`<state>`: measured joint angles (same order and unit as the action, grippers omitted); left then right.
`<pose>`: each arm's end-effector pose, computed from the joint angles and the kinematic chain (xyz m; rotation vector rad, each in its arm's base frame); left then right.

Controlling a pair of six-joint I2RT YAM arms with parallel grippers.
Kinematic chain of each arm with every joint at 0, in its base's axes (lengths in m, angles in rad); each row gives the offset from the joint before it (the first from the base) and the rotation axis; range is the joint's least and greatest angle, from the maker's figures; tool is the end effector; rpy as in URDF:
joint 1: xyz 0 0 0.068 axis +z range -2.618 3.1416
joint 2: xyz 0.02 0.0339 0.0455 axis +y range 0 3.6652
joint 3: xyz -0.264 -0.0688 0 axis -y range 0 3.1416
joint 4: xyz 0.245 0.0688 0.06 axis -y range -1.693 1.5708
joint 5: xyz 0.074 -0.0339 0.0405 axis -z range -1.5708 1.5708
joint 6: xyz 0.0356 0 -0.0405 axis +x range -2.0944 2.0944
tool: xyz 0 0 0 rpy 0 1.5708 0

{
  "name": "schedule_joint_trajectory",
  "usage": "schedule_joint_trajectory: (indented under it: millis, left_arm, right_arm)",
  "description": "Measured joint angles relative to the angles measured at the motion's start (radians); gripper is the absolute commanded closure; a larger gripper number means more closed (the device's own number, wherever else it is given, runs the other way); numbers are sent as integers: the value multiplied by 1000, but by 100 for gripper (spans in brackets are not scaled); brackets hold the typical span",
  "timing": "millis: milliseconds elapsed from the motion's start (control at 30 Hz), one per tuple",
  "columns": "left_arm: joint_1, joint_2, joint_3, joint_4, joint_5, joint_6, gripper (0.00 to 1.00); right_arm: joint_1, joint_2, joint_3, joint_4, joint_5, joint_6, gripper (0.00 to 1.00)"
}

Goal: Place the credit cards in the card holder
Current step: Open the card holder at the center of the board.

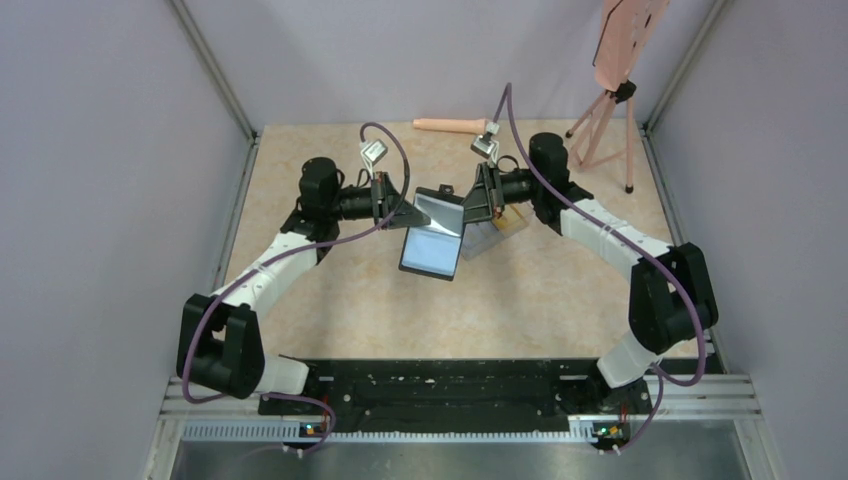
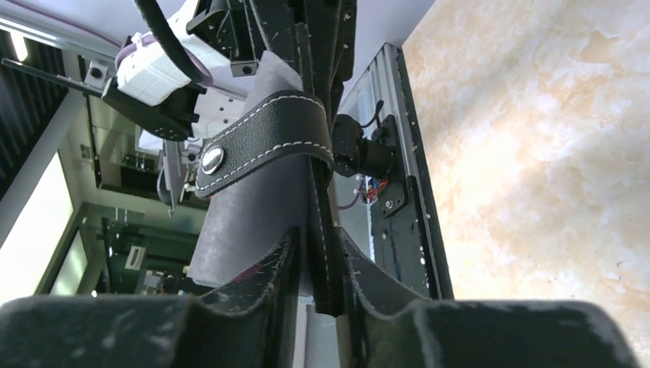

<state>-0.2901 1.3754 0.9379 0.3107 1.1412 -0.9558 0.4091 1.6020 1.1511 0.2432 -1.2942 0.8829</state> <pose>0.2822 -0.1180 0.3118 0.3633 1.9785 -1.8126 0.3138 0.1734 0.3073 -0.6541 2.0210 1.9772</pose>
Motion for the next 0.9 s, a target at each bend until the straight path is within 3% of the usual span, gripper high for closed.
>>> schedule_joint_trajectory:
  millis: [233, 367, 600, 900]
  left_arm:
    - [16, 0, 3, -21, -3, -4, 100]
    - [27, 0, 39, -201, -27, 93, 100]
    - [26, 8, 151, -576, -64, 332, 100]
    - [-66, 111, 261, -844, -76, 515, 100]
  right_arm:
    - [-41, 0, 4, -138, 60, -104, 36]
    - [-134, -2, 11, -308, 110, -228, 21]
    - [-177, -15, 40, -541, 158, -425, 14]
    - [-35, -13, 120, -674, 178, -558, 13]
